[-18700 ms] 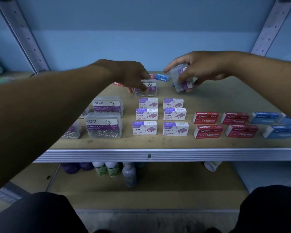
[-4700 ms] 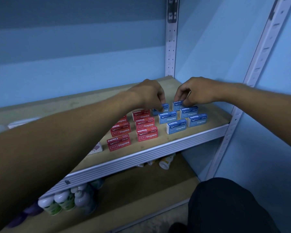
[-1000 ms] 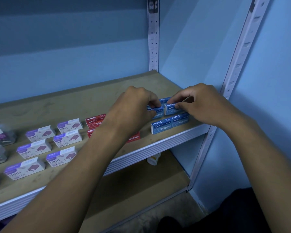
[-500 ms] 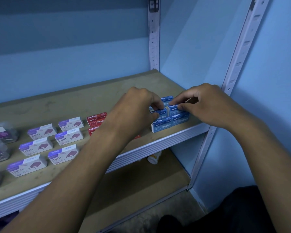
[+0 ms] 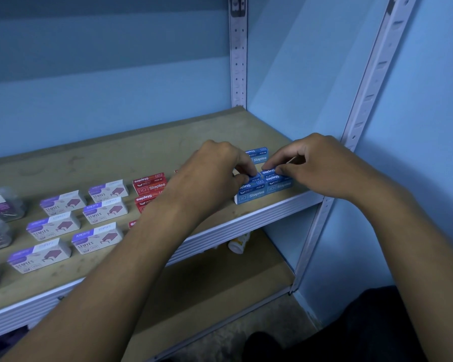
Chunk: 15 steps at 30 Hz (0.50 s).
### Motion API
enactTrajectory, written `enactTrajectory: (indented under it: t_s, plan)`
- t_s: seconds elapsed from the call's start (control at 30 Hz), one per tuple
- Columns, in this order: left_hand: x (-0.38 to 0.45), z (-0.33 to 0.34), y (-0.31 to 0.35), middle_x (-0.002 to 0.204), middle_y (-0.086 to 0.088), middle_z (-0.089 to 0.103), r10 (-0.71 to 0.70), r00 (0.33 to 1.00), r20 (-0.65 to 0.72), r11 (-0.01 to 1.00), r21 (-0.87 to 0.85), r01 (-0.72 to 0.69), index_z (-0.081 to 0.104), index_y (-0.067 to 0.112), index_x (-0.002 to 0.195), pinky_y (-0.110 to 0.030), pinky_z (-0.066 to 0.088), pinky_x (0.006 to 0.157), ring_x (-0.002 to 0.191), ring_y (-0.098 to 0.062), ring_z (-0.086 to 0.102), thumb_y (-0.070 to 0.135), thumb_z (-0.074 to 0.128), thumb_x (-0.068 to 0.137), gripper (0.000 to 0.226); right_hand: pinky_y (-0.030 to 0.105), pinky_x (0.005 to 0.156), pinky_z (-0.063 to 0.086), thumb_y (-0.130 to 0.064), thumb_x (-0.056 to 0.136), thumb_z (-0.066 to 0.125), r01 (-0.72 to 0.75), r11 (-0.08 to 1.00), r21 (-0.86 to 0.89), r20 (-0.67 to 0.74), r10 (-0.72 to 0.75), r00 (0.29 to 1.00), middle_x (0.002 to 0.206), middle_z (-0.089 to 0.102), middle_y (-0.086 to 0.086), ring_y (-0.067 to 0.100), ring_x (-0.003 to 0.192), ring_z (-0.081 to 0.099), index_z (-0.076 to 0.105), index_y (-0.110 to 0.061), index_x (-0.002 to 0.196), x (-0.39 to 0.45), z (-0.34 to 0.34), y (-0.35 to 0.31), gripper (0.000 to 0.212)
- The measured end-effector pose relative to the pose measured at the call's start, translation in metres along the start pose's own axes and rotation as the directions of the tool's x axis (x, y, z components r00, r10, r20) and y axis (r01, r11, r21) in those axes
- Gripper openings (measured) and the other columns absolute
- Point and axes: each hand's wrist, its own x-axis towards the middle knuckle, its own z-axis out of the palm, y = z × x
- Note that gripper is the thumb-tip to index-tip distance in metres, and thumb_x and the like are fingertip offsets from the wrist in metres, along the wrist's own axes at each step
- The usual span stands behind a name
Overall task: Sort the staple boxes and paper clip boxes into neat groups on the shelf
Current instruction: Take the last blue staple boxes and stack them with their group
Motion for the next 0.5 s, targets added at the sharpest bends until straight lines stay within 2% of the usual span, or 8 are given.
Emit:
enactTrajectory:
  t_s: [0.13, 0.27, 0.37, 0.43, 0.5]
  plan:
    - [-0.0007, 0.0019, -0.001, 0.094, 0.015, 0.074, 0.011, 1.0, -0.007, 1.0, 0.007, -0.011, 0.078, 0.032, 0.098, -0.028, 0.055, 0.077, 0.078, -0.001, 0.063, 0.019, 0.067, 0.088, 0.02, 0.012, 0.063, 0.038, -0.028, 0.094, 0.066, -0.017, 1.0, -0.015, 0.035, 0.018, 0.999, 0.098, 0.071, -0.018, -0.005, 0.086, 0.061, 0.076, -0.05, 0.089, 0.0003, 0.0001, 0.0, 0.024]
    - [-0.0016, 0.0034, -0.0018, 0.095, 0.015, 0.073, 0.005, 1.0, -0.029, 1.0, -0.022, -0.006, 0.077, 0.03, 0.099, -0.019, 0.051, 0.073, 0.076, 0.004, 0.063, 0.034, 0.07, 0.086, 0.016, 0.013, 0.068, 0.04, -0.034, 0.093, 0.064, -0.032, 0.999, 0.018, 0.064, 0.031, 0.997, 0.1, 0.069, -0.028, -0.013, 0.09, 0.061, 0.074, -0.051, 0.1, -0.0025, -0.0004, 0.0012, 0.021]
    - [-0.0018, 0.0043, -0.0023, 0.099, 0.015, 0.072, -0.006, 1.0, -0.012, 0.998, -0.062, 0.005, 0.074, 0.028, 0.108, -0.014, 0.05, 0.073, 0.076, 0.008, 0.062, 0.042, 0.079, 0.076, 0.035, 0.017, 0.078, 0.049, -0.027, 0.088, 0.07, -0.031, 0.998, 0.053, 0.112, 0.024, 0.993, 0.106, 0.069, -0.027, -0.009, 0.096, 0.063, 0.072, -0.049, 0.106, -0.0067, -0.0024, 0.0006, 0.029]
    - [-0.001, 0.0055, -0.0024, 0.1, 0.014, 0.072, -0.003, 1.0, 0.009, 0.998, -0.061, 0.003, 0.072, 0.028, 0.111, -0.01, 0.047, 0.072, 0.071, 0.013, 0.058, 0.039, 0.084, 0.072, 0.042, 0.021, 0.086, 0.051, -0.021, 0.087, 0.072, -0.018, 0.999, 0.042, 0.145, 0.011, 0.989, 0.11, 0.069, -0.023, -0.003, 0.099, 0.064, 0.071, -0.047, 0.107, -0.0074, -0.0024, -0.0012, 0.033]
    - [0.0003, 0.0071, -0.0025, 0.099, 0.013, 0.074, 0.0, 1.0, 0.013, 0.999, -0.051, 0.001, 0.072, 0.027, 0.111, -0.009, 0.047, 0.073, 0.068, 0.015, 0.055, 0.033, 0.085, 0.071, 0.043, 0.02, 0.086, 0.049, -0.018, 0.086, 0.075, -0.005, 0.999, 0.031, 0.155, 0.0, 0.988, 0.108, 0.069, -0.019, -0.001, 0.098, 0.064, 0.071, -0.048, 0.104, -0.0065, -0.0021, -0.0024, 0.035]
